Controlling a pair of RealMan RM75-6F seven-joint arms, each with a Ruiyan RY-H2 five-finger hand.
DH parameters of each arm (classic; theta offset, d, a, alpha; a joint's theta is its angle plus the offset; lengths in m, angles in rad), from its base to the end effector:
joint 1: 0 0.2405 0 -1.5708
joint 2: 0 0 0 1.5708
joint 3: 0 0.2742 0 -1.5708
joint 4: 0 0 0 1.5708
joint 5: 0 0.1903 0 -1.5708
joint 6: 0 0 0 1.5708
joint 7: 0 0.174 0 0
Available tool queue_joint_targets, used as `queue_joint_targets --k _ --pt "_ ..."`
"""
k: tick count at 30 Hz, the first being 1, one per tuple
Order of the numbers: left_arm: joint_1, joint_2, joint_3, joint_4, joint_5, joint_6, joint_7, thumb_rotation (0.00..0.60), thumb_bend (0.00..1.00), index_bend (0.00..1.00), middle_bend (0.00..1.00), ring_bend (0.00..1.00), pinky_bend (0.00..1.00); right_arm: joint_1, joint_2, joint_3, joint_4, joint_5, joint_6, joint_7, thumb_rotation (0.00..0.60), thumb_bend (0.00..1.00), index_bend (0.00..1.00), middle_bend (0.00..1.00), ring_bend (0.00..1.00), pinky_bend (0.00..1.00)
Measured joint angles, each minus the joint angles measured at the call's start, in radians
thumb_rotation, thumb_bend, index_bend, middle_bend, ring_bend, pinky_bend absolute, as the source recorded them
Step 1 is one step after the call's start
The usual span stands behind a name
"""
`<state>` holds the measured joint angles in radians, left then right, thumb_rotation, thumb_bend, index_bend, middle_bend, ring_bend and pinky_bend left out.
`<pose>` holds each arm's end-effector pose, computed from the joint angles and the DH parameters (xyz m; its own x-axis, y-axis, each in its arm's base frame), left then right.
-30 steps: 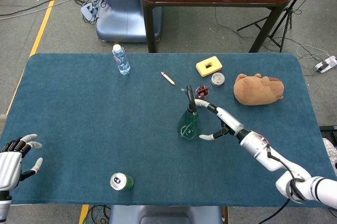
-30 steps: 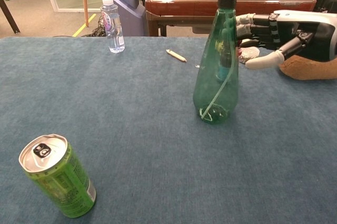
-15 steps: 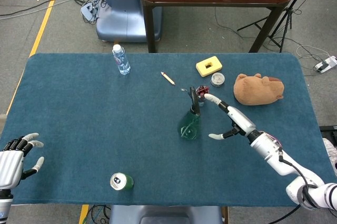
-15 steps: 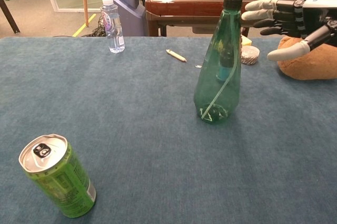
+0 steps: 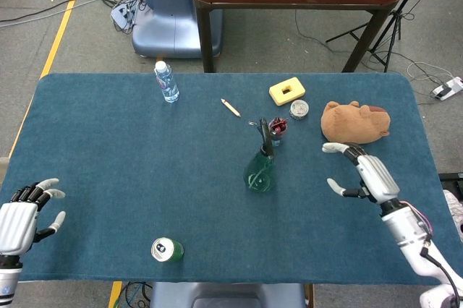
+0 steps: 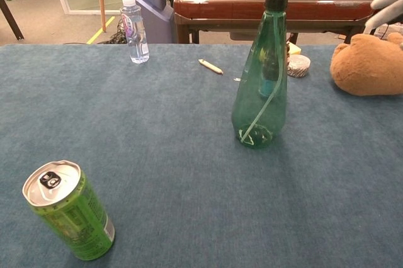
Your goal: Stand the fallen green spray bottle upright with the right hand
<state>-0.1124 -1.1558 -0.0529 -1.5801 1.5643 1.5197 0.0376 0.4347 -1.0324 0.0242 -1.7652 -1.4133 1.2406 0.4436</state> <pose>-0.3041 0.2195 0.1771 0.4257 -0.0496 0.9035 0.8984 -0.0953 -0.4286 -0.2382 -0.2964 0.1610 -0.0516 -0.2486 0.9672 -0.9820 -0.1635 -0.0944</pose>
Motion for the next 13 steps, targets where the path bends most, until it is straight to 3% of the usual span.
queue_joint_targets --k 7,13 --pt "-0.021 -0.006 0.006 -0.013 0.025 -0.017 0.013 0.6 0.33 0.41 0.25 0.24 0.23 -0.124 0.026 -0.05 -0.038 -0.035 0.138 -0.191 0.6 0.31 0.24 0.26 0.17 0.14" --pt "-0.028 -0.01 0.006 -0.022 0.027 -0.022 0.024 0.6 0.33 0.41 0.25 0.24 0.23 -0.221 0.002 -0.08 -0.006 -0.088 0.251 -0.331 0.6 0.29 0.24 0.26 0.17 0.14"
